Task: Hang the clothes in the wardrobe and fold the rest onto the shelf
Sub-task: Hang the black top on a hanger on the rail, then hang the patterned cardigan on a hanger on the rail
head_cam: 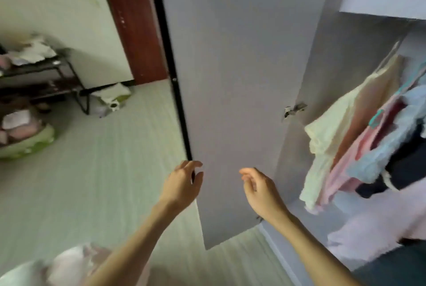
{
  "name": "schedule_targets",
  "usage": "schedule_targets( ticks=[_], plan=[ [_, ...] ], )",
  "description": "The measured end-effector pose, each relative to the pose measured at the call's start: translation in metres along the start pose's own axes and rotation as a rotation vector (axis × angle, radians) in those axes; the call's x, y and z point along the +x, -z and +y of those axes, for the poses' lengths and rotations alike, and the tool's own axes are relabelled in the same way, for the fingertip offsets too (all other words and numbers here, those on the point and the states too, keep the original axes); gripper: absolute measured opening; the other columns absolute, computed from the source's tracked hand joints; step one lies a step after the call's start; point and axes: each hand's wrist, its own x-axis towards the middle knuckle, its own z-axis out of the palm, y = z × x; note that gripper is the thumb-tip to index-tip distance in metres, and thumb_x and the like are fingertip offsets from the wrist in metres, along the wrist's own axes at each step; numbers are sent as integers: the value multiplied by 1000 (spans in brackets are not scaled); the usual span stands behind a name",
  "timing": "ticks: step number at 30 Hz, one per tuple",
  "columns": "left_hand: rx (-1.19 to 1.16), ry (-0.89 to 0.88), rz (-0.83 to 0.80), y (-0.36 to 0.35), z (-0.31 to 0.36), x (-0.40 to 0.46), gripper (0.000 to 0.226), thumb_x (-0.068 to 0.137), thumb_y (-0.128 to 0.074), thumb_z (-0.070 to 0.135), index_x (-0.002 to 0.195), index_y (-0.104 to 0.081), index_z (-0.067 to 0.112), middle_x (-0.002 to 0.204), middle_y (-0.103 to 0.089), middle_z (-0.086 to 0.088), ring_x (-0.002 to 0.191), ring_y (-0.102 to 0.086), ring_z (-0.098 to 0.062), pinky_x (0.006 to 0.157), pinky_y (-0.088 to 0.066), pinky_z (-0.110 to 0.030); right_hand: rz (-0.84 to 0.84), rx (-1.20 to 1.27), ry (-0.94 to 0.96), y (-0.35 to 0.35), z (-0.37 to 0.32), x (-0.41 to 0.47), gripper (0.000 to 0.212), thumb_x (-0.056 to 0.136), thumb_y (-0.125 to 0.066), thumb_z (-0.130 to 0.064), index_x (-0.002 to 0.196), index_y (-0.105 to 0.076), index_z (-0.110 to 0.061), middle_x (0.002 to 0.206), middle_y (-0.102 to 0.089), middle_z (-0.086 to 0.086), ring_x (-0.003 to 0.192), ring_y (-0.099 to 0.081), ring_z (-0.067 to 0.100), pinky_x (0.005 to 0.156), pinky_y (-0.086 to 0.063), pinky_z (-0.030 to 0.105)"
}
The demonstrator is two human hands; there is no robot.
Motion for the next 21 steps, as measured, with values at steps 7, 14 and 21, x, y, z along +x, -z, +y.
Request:
schedule_targets(
  ticks=[7,14,21],
  plan=[
    [79,553,221,82,-124,-173,31,95,-50,25,125,-57,21,129,-55,2,115,-54,-17,91,-35,-20,-664,34,240,-162,-86,-37,25,97,-42,-17,113,-61,-16,102,-68,0,92,-62,16,82,-47,27],
    [138,1021,523,150,-206,-374,32,94,-54,20,125,-58,15,129,-55,-1,118,-52,-17,97,-36,-23,-1129,-76,516,-316,-212,-134,29,97,-37,-22,118,-57,-23,114,-64,-1,104,-58,18,85,-44,26],
    [48,1441,549,172,-308,-549,40,95,-49,22,134,-48,11,137,-47,-8,126,-44,-22,102,-33,-30,-1366,-163,677,-460,-302,-249,29,96,-34,-22,118,-54,-24,107,-63,-2,89,-58,13,76,-47,31]
  ],
)
